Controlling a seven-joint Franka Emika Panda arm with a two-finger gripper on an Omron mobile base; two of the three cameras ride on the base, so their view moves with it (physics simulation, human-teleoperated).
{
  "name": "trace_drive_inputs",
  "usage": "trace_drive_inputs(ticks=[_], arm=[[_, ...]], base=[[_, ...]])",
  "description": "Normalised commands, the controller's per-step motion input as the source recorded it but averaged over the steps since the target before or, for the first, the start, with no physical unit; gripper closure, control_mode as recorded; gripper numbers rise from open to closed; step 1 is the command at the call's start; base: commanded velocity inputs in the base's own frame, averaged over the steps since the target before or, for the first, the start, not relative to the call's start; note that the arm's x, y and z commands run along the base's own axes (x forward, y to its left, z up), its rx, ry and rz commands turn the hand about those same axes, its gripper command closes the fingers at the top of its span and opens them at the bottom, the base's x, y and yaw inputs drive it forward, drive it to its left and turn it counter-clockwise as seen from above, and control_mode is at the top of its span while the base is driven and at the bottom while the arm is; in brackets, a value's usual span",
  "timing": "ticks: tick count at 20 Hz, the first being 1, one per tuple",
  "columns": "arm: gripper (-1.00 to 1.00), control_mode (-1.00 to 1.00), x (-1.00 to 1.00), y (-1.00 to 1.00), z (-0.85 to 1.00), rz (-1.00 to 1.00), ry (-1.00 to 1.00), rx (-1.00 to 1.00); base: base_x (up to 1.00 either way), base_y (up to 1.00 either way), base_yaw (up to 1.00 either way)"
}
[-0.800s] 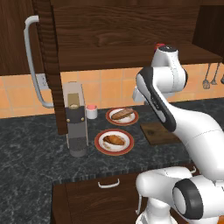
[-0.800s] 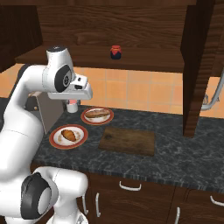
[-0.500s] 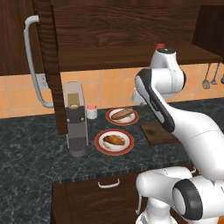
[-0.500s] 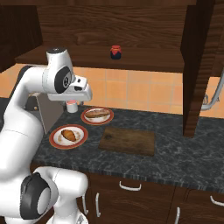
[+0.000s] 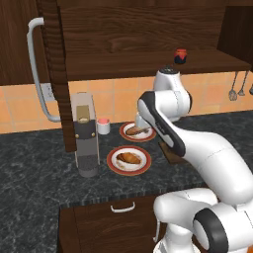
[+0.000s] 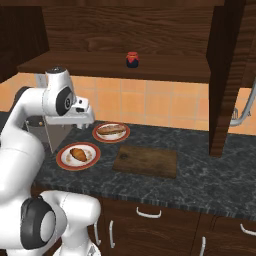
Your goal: From the different types of pastries on the counter, select a croissant and place it on the cutting board. Then retrieve a jar of jam from the cabinet and place it alongside the croissant on the cutting board.
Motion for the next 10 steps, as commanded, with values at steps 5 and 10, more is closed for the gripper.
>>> trace_drive_inputs(ticks=[5, 10], arm=[[-1.0, -1.0, 0.16, 0.0, -0.47, 0.32, 0.03, 0.0], [-1.0, -1.0, 0.01, 0.13, -0.54, 0.35, 0.07, 0.0]], base=[[0.0, 0.0, 0.0], [0.0, 0.0, 0.0]])
